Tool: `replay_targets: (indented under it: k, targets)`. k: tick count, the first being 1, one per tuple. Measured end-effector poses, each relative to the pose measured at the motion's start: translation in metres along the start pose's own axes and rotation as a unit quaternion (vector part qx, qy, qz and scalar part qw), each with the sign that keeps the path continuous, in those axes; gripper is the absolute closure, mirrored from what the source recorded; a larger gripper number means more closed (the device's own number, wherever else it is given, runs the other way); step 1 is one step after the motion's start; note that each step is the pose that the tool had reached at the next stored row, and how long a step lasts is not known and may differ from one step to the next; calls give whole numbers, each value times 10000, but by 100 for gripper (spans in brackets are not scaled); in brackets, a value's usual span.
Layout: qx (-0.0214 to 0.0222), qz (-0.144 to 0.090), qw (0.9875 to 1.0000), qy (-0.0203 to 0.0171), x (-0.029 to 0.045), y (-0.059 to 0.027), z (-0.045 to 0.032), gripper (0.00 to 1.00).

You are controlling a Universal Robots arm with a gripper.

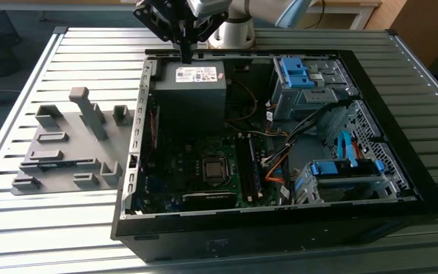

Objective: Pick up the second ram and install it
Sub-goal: 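Reach for the second ram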

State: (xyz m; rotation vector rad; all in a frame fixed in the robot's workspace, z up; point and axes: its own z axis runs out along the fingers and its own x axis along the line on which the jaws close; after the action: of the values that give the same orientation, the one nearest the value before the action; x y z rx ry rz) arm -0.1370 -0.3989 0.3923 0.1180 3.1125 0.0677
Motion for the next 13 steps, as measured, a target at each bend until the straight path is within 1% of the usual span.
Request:
replay_targets:
  k: [13]
  targets:
    - [0, 0, 10000, 0, 31, -2, 0, 89]
